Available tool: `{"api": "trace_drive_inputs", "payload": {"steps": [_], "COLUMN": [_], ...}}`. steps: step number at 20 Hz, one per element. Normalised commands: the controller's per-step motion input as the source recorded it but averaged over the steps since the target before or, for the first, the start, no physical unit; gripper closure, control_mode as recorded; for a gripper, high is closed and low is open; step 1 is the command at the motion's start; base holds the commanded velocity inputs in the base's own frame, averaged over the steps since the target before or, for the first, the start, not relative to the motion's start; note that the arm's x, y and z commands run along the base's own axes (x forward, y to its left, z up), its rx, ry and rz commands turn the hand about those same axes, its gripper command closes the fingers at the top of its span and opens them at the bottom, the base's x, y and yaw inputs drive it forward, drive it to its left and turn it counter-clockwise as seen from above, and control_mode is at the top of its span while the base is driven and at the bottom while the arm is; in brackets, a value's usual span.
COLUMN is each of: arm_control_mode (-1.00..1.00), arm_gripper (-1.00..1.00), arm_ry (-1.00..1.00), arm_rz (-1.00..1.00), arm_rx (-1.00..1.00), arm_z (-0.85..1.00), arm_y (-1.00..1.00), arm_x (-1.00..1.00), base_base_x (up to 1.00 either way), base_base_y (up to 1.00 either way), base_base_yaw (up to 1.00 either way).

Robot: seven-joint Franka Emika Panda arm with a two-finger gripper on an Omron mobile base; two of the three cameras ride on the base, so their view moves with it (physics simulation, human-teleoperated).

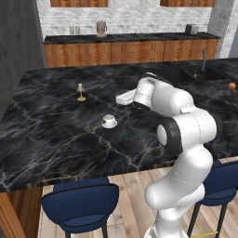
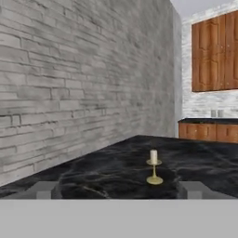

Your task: Open the cabinet directly in front. Then move the wine and the mug to the dining counter with the candle on it.

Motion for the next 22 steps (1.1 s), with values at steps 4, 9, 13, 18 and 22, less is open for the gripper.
{"api": "trace_drive_inputs", "payload": {"steps": [4,9,13,18,22], "arm_control_mode": [-1.0,-1.0,-1.0,-1.0,-1.0], "arm_gripper": [-1.0,-1.0,-1.0,-1.0,-1.0], "arm_ry": [0.0,0.05,0.27,0.47,0.58], "arm_rz": [-0.22,-0.22,-0.06,-0.03,-0.14], "arm_rx": [0.02,0.05,-0.08,-0.04,0.03], "arm_z": [1.0,1.0,0.32,0.41,1.0], "arm_y": [-0.37,-0.5,-0.28,-0.42,-0.31], "arm_x": [-1.0,-1.0,-1.0,-1.0,-0.96], "base_base_x": [0.0,0.0,0.0,0.0,0.0], "base_base_y": [0.0,0.0,0.0,0.0,0.0], "base_base_yaw": [0.0,0.0,0.0,0.0,0.0]}}
